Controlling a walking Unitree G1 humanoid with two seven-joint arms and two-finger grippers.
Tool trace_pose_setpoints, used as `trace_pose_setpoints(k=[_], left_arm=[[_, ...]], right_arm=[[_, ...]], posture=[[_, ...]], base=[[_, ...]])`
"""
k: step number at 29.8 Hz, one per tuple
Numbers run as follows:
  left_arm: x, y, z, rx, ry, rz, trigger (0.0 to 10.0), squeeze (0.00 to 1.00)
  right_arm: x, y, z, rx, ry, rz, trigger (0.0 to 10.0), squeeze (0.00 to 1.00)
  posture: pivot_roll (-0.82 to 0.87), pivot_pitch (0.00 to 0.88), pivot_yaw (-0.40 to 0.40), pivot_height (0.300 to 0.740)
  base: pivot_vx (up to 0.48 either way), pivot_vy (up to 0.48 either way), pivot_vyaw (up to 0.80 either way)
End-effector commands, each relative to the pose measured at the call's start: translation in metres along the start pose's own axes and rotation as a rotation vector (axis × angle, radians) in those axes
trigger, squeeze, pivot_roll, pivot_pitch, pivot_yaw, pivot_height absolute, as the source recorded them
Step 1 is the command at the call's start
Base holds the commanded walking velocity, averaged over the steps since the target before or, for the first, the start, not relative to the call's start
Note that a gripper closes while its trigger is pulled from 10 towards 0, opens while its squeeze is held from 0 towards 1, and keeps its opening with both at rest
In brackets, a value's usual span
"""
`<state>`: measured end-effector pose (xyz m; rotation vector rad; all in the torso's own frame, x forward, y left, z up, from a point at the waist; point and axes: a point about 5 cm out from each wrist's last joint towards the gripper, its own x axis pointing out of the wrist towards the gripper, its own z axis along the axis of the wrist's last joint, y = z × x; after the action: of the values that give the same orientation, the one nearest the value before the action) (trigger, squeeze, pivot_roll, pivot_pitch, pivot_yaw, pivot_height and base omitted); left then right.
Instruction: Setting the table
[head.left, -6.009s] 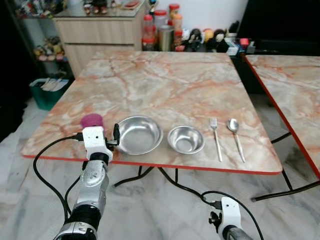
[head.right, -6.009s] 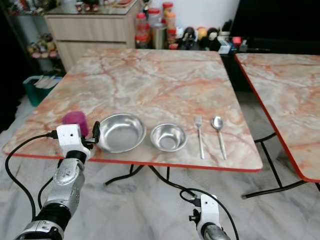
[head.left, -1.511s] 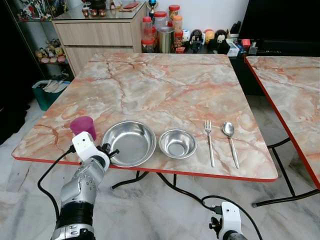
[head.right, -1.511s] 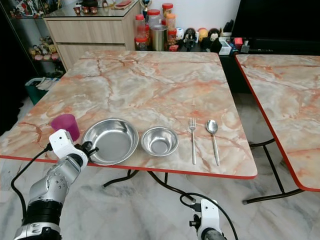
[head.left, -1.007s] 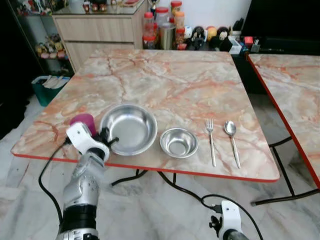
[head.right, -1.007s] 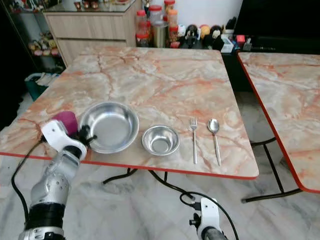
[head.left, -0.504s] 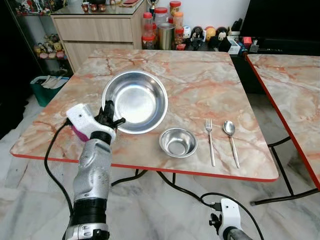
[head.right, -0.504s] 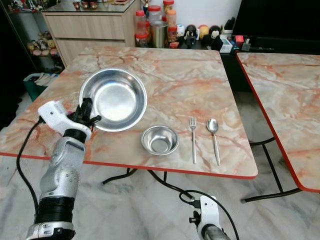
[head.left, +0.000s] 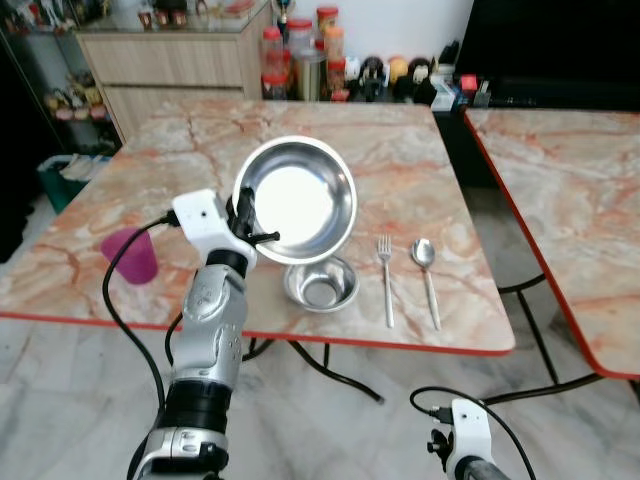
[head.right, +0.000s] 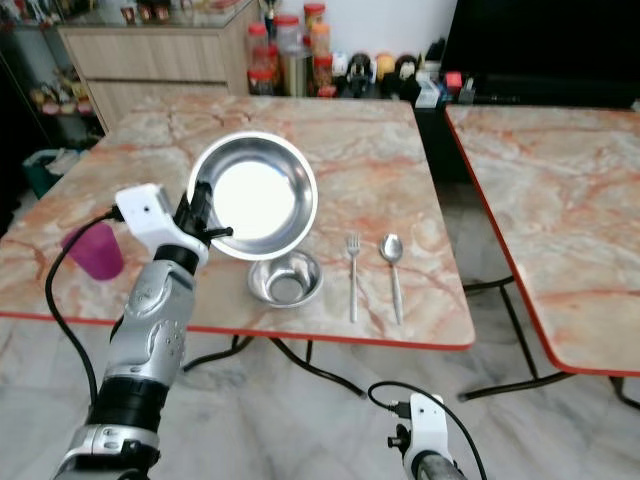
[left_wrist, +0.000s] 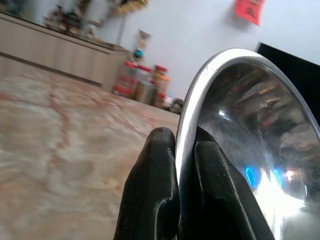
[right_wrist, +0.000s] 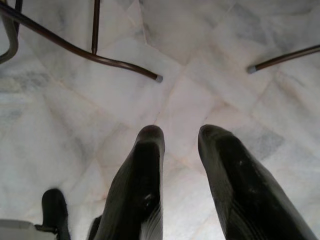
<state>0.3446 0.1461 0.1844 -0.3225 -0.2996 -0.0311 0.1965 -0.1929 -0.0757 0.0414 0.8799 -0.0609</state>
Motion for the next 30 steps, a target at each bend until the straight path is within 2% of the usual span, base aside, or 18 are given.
trace_pose_setpoints(k=[1, 9, 20, 23, 30], left_arm=[[0.0039, -0.004, 0.0067, 0.007, -0.039, -0.003, 10.0, 0.0], [0.0057, 0.0009, 0.0132, 0.005, -0.076, 0.023, 10.0, 0.0], [0.0038, 0.001, 0.0093, 0.003, -0.069, 0.026, 10.0, 0.0], [0.0039, 0.0001, 0.0089, 0.0, -0.067, 0.024, 10.0, 0.0], [0.0028, 0.001, 0.0079, -0.002, -0.065, 0.033, 10.0, 0.0]], right_arm=[[-0.0008, -0.003, -0.003, 0.007, 0.013, -0.008, 10.0, 0.0], [-0.0005, -0.0029, -0.0009, 0.004, 0.006, -0.001, 10.0, 0.0], [-0.0008, -0.0034, -0.0015, -0.017, 0.003, 0.003, 10.0, 0.0], [-0.001, -0.0047, -0.0015, 0.013, -0.003, -0.005, 10.0, 0.0], [-0.0014, -0.0063, -0.0027, 0.017, 0.001, -0.011, 10.0, 0.0]], posture=[[0.0, 0.0, -0.009, 0.74], [0.01, 0.0, -0.011, 0.74], [0.0, 0.0, -0.008, 0.74], [0.0, 0.0, -0.01, 0.74], [-0.01, 0.0, -0.014, 0.74]], base=[[0.0, -0.398, 0.0], [0.0, -0.39, 0.0], [0.0, -0.373, 0.12], [0.0, -0.371, 0.0], [0.0, -0.369, 0.0]])
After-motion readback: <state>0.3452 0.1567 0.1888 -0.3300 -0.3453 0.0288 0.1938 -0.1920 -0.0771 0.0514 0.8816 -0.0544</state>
